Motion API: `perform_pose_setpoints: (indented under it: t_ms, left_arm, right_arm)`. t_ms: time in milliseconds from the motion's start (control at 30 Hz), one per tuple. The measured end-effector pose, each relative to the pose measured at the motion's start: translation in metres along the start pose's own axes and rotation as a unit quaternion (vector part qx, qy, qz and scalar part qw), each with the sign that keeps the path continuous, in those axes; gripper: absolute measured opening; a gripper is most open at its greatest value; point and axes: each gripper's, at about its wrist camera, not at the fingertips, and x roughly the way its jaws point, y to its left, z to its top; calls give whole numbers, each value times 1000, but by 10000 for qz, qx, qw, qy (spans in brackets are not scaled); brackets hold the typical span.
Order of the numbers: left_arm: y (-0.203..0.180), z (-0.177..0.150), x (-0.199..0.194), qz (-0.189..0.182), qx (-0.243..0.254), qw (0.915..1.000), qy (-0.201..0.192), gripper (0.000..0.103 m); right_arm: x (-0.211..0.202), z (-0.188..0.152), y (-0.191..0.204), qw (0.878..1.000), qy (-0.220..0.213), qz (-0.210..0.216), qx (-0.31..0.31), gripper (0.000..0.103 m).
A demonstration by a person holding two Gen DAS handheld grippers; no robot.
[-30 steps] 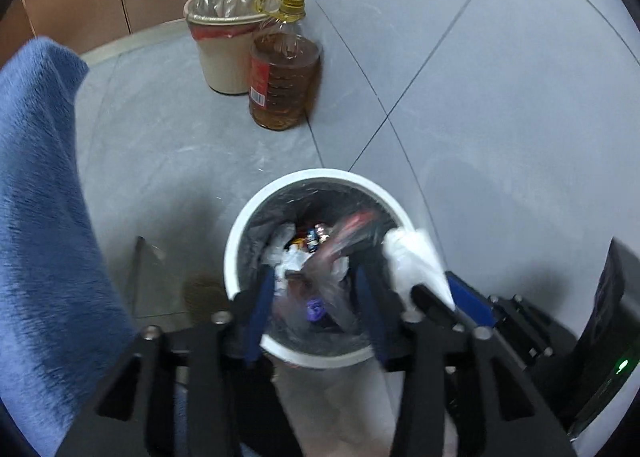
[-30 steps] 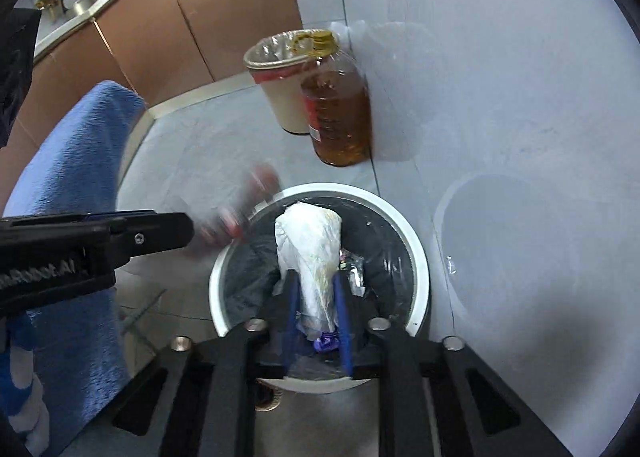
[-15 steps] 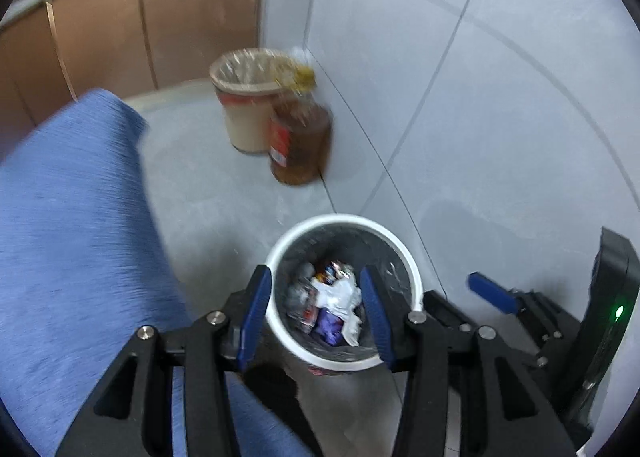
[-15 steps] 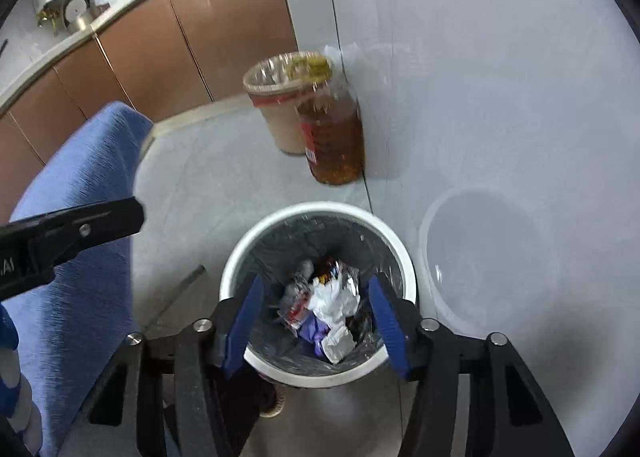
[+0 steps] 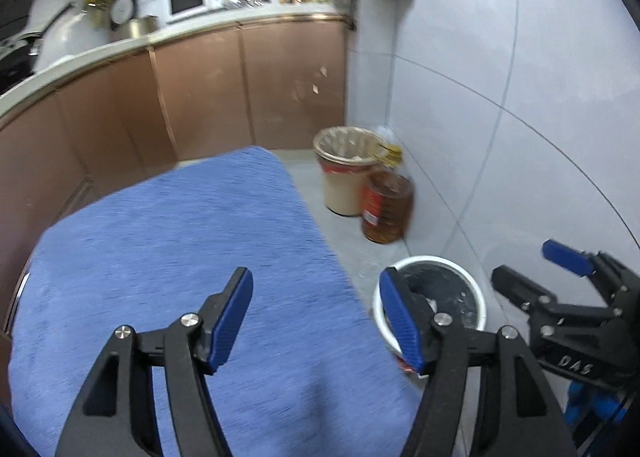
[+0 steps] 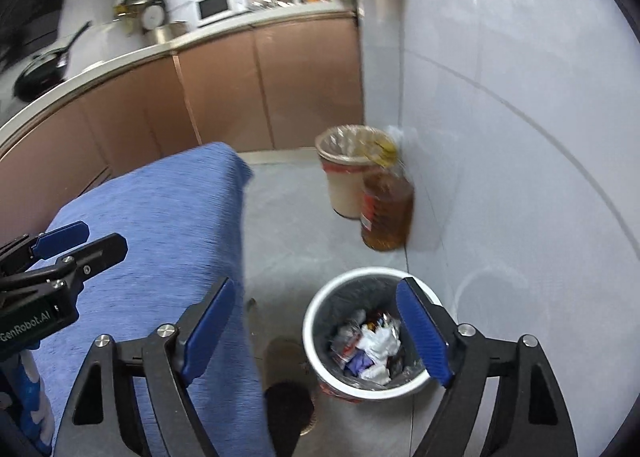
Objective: Collect trash
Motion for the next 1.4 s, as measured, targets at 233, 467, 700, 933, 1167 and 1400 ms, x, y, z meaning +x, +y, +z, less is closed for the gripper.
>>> perform_pose_setpoints:
  t_ms: [233,467,700,933,1167,1400]
  left_arm:
    - [43,-22,-43,417,-160,9987,-246,65]
    - [59,-29,-68,701,-147,9963,-473,67]
    - [64,-29,-95,881,-222,9926,-812,79]
    - [65,-27,-104,975,-256,9903,-958,81]
    - [65,-26,-109,1119,-265,9874,-1086,84]
    - [65,-29,-105,1081,-258,9882,-1053,91]
  right_arm:
    - [-34,3,47,9975,-349,32,-612,93]
    - [-60,0,69,9930,-680,-59,-966,100]
    - [-78,-3,75,9902,-884,-24,-1077,102]
    - [-84,-5,73,9906,-918,-26,-1010,103]
    - [-83,-5,68,9918,-893,-72,-907,103]
    - [-79,-6,67,9923,-837,-65,-914,103]
